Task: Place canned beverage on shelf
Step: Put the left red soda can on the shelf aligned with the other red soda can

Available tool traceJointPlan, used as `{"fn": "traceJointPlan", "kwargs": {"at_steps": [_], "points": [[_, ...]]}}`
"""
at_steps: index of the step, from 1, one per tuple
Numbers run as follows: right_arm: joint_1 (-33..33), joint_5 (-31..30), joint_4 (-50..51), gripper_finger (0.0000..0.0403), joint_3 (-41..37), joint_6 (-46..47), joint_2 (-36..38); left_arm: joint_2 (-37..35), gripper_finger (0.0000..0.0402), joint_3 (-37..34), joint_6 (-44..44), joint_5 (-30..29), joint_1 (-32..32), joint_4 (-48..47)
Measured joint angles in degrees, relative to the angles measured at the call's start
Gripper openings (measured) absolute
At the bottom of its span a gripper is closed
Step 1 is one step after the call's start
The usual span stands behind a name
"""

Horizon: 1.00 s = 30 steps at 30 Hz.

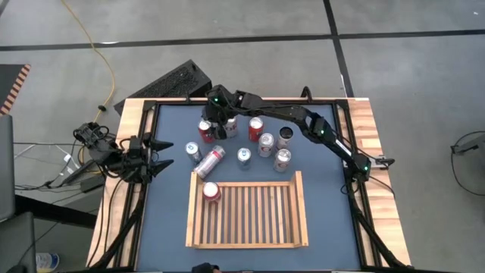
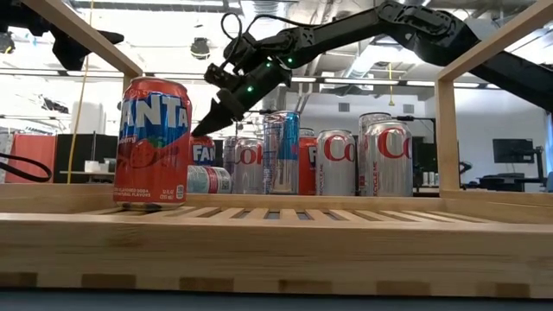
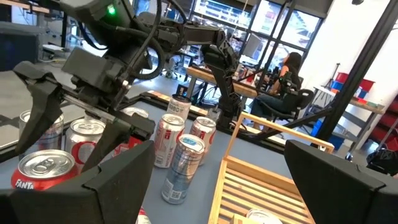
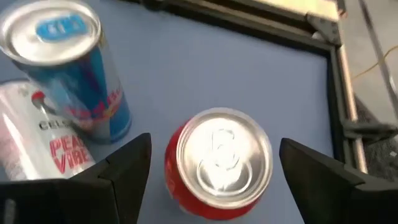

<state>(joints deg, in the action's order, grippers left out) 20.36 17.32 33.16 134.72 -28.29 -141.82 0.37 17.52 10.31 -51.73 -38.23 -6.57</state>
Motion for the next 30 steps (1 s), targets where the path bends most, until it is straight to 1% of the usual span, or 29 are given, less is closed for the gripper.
{"fn": "traceJointPlan", "kwargs": {"at_steps": [2,7,12,15,25,30], "points": [[-0.25,-0.94,0.17,0.0326,-0.03,-0.31,-0.05,-0.01,0.0348,0.00,-0.02,-0.01,-0.01,0.00],[-0.66,-0.91,-0.81,0.0326,-0.03,-0.52,-0.11,-0.01,0.0348,0.00,-0.02,-0.06,-0.01,0.00],[-0.72,-1.10,-2.35,0.0324,0.49,-0.44,-2.39,-0.01,0.0348,0.00,-0.02,-0.10,0.01,0.00],[-1.06,-2.48,-2.47,0.0321,0.50,-0.55,-2.56,-0.01,0.0348,0.00,-0.01,-0.11,0.01,-0.09],[-0.80,-2.51,-2.50,0.0317,0.37,1.64,-2.16,-0.01,0.0348,0.00,-0.17,-0.12,-0.01,-0.09],[-2.16,-6.79,-1.19,0.0318,0.19,1.15,-0.56,-0.01,0.0348,0.00,-0.17,-0.14,0.01,-0.37]]}}
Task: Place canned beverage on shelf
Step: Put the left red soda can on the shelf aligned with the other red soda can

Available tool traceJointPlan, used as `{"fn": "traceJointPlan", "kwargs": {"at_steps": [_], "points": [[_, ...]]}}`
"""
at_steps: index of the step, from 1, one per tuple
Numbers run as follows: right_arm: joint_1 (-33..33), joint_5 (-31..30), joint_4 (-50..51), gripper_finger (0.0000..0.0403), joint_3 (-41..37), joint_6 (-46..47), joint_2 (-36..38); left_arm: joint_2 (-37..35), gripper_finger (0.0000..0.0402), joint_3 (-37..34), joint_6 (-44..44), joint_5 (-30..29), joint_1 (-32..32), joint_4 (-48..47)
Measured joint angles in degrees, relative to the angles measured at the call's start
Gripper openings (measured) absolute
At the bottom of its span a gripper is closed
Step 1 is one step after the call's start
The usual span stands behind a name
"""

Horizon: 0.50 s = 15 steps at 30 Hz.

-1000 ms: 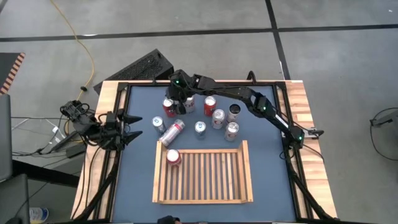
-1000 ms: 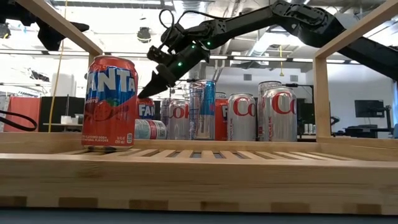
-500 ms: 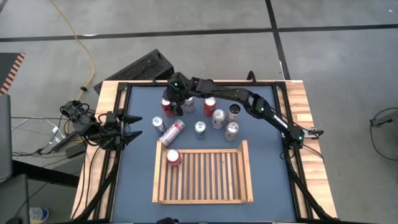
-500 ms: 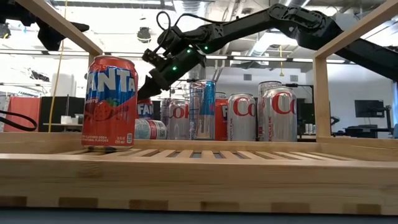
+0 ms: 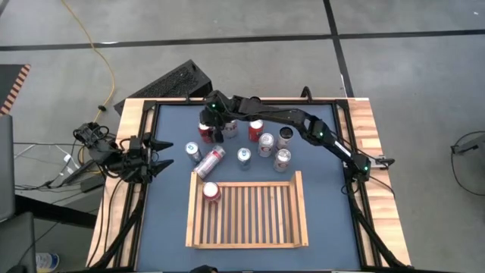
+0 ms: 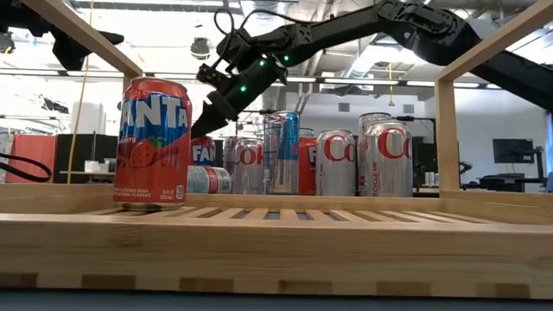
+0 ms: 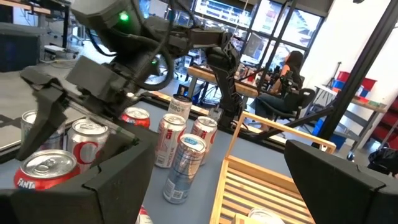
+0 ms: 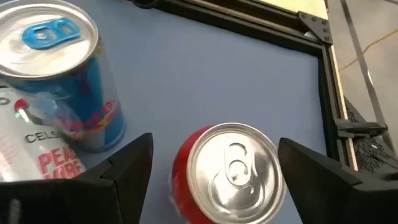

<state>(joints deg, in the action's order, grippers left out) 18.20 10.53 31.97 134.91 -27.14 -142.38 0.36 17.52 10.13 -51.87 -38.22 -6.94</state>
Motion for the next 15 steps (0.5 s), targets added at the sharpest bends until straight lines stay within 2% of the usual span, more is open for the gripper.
{"fn": "traceJointPlan", "kwargs": {"at_steps": [8,12,15], "points": [[-0.13,-4.52,-0.06,0.0329,-0.06,-2.54,1.26,0.00,0.0348,0.00,0.02,0.15,-0.01,-0.20],[0.07,-4.47,-1.05,0.0329,-0.04,-1.62,1.26,0.00,0.0348,0.00,0.04,0.10,-0.02,-0.18],[0.65,-1.64,-0.87,0.0329,-0.04,0.46,1.26,0.00,0.0348,0.00,0.04,0.09,-0.02,-0.18]]}}
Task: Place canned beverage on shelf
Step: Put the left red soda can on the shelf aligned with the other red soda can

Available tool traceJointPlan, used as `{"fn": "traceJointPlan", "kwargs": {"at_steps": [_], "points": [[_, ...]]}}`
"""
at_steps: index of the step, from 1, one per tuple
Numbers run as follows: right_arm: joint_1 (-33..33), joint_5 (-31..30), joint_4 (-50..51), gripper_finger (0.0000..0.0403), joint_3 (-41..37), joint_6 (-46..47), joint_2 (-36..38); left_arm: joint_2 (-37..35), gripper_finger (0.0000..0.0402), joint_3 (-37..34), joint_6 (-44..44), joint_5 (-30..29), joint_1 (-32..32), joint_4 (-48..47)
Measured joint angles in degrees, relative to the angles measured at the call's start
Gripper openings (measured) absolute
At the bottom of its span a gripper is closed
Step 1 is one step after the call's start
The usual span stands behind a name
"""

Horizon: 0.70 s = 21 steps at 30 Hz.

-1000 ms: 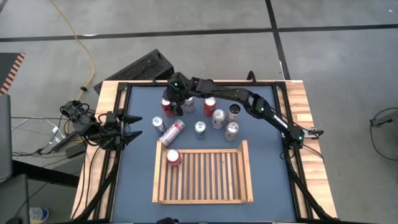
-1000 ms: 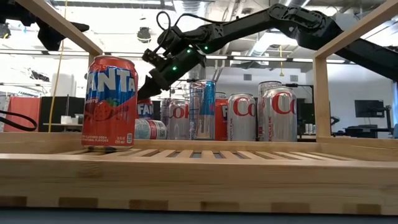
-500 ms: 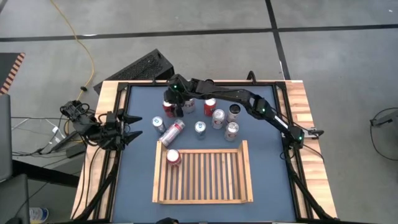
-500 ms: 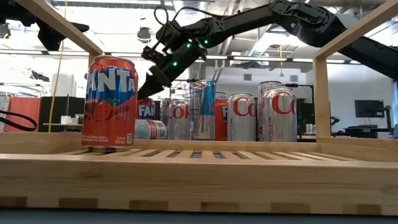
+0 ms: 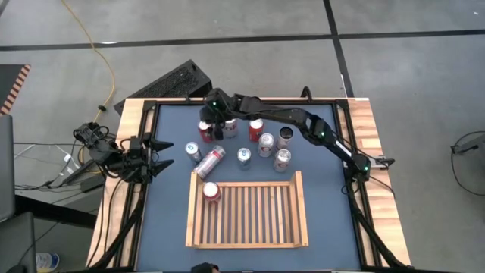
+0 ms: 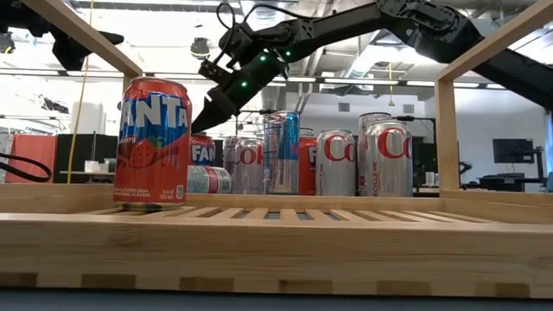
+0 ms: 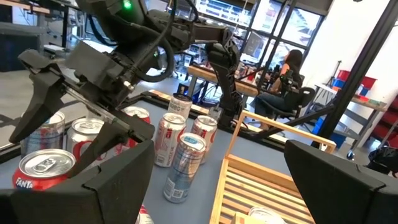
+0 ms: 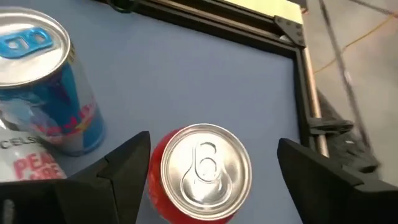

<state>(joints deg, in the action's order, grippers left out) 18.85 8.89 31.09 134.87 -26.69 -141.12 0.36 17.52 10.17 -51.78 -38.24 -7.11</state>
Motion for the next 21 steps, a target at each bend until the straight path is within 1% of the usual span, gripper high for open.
{"fn": "traceJointPlan", "kwargs": {"at_steps": [2,9,15,21], "points": [[0.47,1.64,0.06,0.0329,0.00,1.32,-0.04,0.00,0.0348,0.00,0.02,-0.04,0.01,0.02],[0.53,3.18,0.68,0.0329,-0.19,2.65,-2.15,0.00,0.0348,0.00,0.00,-0.05,0.00,0.08],[0.16,2.78,0.56,0.0327,-0.20,1.50,-3.34,0.00,0.0348,0.00,-0.02,-0.32,0.01,0.15],[-0.11,0.15,-0.07,0.0303,0.00,1.45,-3.58,0.00,0.0348,0.00,-0.25,-0.66,0.00,0.09]]}}
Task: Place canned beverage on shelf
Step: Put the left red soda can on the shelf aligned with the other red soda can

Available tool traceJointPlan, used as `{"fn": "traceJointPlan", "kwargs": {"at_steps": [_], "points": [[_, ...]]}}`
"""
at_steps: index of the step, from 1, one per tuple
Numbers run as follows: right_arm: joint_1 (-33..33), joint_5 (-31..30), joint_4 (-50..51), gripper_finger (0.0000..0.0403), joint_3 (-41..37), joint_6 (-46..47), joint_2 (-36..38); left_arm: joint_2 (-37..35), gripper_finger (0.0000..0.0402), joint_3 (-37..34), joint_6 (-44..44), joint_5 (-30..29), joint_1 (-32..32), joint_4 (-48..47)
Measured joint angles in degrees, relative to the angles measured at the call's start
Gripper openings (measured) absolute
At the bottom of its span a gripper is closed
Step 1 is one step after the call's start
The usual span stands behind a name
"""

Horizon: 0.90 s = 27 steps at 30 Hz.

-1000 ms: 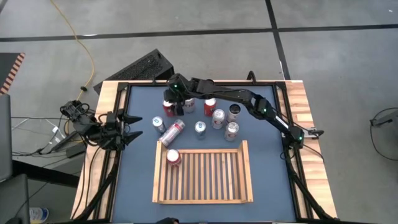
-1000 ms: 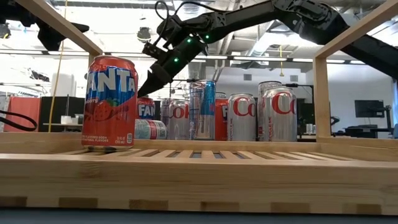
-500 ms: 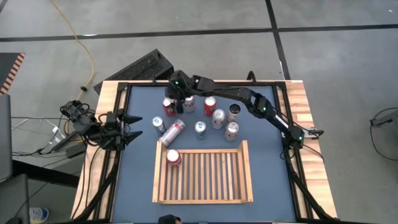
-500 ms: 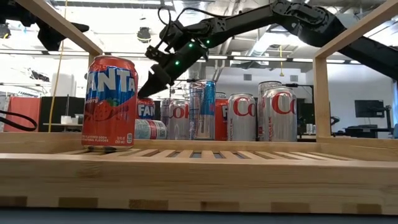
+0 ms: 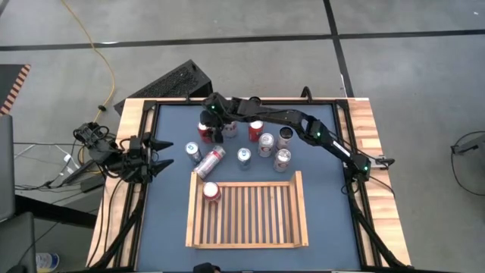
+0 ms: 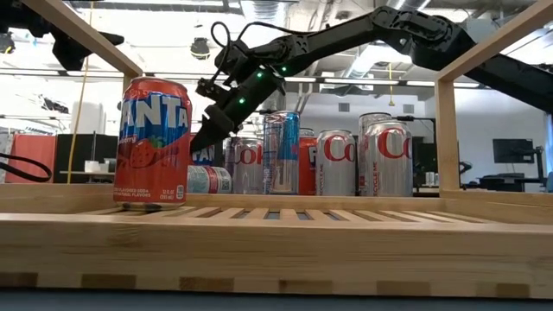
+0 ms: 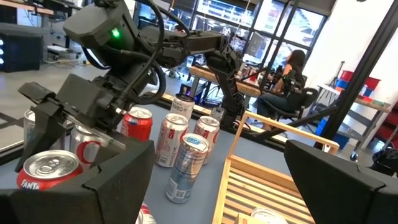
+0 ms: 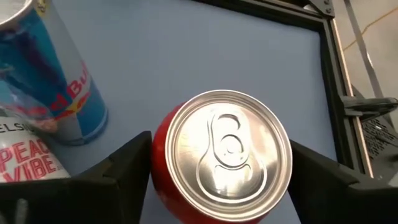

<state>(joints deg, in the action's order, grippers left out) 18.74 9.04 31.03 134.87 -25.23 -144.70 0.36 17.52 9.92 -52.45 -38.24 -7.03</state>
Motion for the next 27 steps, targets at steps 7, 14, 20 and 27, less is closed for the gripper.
{"fn": "traceJointPlan", "kwargs": {"at_steps": [7,14,20,27], "points": [[-0.84,-4.54,0.51,0.0246,0.15,4.13,0.02,0.00,0.0348,0.00,0.04,-0.35,0.00,0.01],[-2.64,-12.01,3.61,0.0234,0.04,9.36,1.70,0.00,0.0348,0.00,0.29,-0.33,0.00,0.02],[-3.69,-17.95,7.79,0.0238,-0.05,16.07,6.09,0.00,0.0348,0.00,0.65,0.47,0.00,0.04],[-5.30,-23.34,13.92,0.0238,0.18,25.29,17.21,0.00,0.0348,0.00,0.93,1.14,0.00,0.13]]}}
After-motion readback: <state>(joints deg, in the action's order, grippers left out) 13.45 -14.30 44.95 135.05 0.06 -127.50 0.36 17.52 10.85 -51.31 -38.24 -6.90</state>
